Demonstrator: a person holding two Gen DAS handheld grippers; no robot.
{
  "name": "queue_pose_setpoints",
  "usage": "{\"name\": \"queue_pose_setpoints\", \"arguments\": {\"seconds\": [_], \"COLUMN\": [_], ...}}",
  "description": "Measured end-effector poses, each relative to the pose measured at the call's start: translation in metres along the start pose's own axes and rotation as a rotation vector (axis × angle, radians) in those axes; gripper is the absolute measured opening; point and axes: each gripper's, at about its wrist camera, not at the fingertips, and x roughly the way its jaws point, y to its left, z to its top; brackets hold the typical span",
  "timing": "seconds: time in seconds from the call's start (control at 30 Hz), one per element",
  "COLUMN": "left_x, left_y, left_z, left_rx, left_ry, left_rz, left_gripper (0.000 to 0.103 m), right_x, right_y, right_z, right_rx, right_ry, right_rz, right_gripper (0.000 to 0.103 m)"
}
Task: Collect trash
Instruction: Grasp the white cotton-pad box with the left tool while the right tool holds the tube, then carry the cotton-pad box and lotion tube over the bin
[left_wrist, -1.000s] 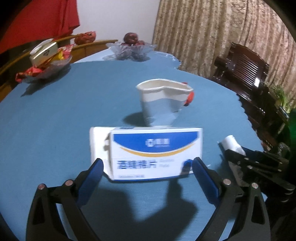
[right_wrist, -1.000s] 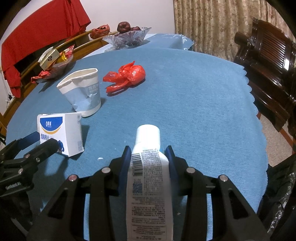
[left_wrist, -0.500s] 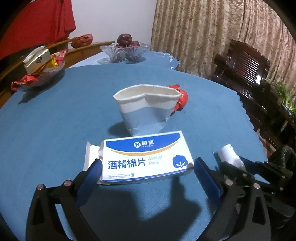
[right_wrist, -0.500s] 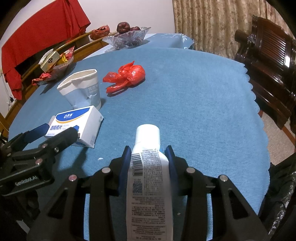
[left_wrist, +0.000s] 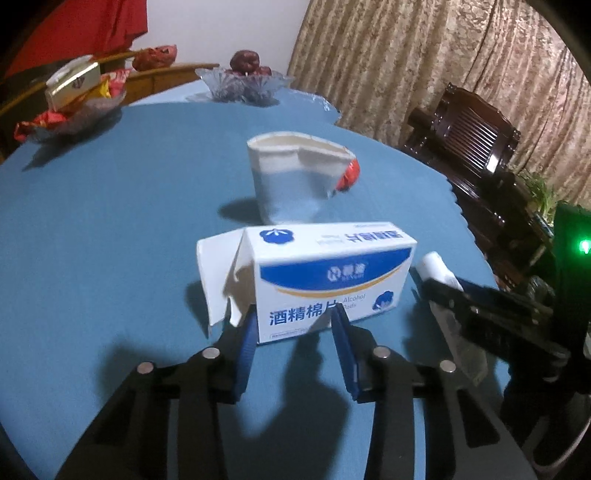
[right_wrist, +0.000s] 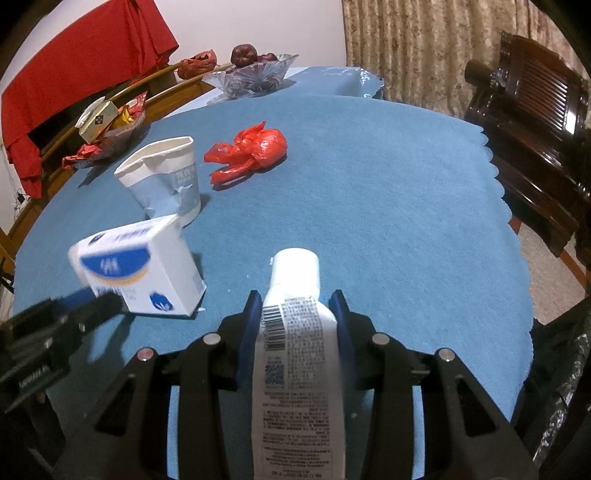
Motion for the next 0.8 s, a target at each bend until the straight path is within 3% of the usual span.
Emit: {"name": "queue_pose_setpoints", "arguments": {"seconds": [0.1,0.17,0.23,0.57,0.8], "left_x": [0.002,0.002,0.000,-0.015,-0.026], "left_y": [-0.002,-0.003,-0.006,-0.034,-0.048], "left_z": [-0.007,-0.009,-0.009,-0.013,-0.011], "left_rx": [-0.003,-0.005,0.006,0.050,0.060], "left_ry": [0.016,0.022,0.017,-0.036,-0.065], "left_rz": [-0.014,-0.029,-0.039,-0.049,-0.046], "left_gripper": [0.031,0.017,0.010,0.001,0.000], "right_x": [-0.003,-0.005,-0.009,-0.032,-0.053], "right_y": [0.001,0.001,-0.001,-0.004,-0.005], "right_z": [-0.002,-0.004,-0.007,-0.014,-0.014], "right_rx": [-0.004,-0.006,-0.003,0.020,0.032], "right_ry": [0.003,0.006,0.003,-0.023,-0.047], "right_rz": [-0.005,-0.007,-0.007,-0.006,0.000], "right_gripper": [0.037,0.037,0.037,0.036,0.036]}}
